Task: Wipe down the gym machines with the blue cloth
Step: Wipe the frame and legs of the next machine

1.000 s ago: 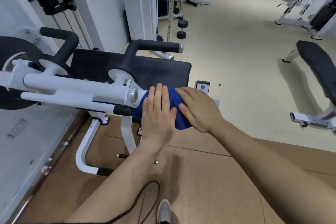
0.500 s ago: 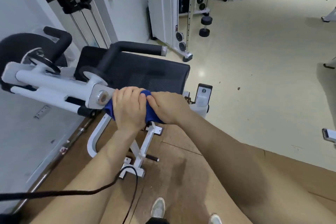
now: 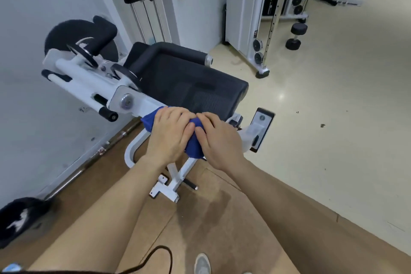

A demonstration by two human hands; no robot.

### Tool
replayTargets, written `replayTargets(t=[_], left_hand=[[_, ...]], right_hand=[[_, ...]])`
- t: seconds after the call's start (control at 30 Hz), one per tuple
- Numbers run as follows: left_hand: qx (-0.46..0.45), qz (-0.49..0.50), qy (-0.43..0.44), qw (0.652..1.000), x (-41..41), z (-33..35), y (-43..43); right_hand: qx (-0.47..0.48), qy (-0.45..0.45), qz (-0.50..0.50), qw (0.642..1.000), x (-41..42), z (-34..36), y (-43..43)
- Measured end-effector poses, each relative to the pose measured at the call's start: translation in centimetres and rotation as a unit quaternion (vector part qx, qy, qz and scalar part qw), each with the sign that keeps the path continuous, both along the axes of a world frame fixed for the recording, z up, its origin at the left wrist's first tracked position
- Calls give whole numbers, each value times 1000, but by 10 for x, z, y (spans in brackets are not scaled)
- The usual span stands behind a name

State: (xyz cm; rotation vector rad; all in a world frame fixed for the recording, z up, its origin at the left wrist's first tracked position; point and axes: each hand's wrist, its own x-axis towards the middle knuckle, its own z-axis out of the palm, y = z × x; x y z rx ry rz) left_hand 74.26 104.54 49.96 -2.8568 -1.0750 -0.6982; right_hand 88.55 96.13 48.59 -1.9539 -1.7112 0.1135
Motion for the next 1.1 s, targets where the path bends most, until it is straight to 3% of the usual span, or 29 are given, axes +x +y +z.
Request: replayTargets(t=[0.13,0.2,0.4,0.53,0.67,0.8,0.97,1.1], left_hand=[[-24,38,-23,999,-17,4,46],[-31,69,-27,997,-19,2,56],[-38,94,-66,993,2,-4,14],[-27,54,-29,998,9,-16,-8],[-48,-9,-20,999,-8,-7,16],[-23,-5,-27,999,-20,5,38],[-19,35,-65,997,-14,-4,25],[-19,54,-26,998,0,-15,1]], right_hand=[[-2,-125,-18,992,-36,16,37],[-26,-144,-2,989,-42,22,48],[0,-59,21,998,-10,8,20],[2,15,20,1000,16,-11,-8],[19,-53,-12,998,-2,-1,5],[25,-151,-48,987,-32,11,30],[24,-122,-28,992,-24,5,22],[59,-65,17,996,3,-14,-2]])
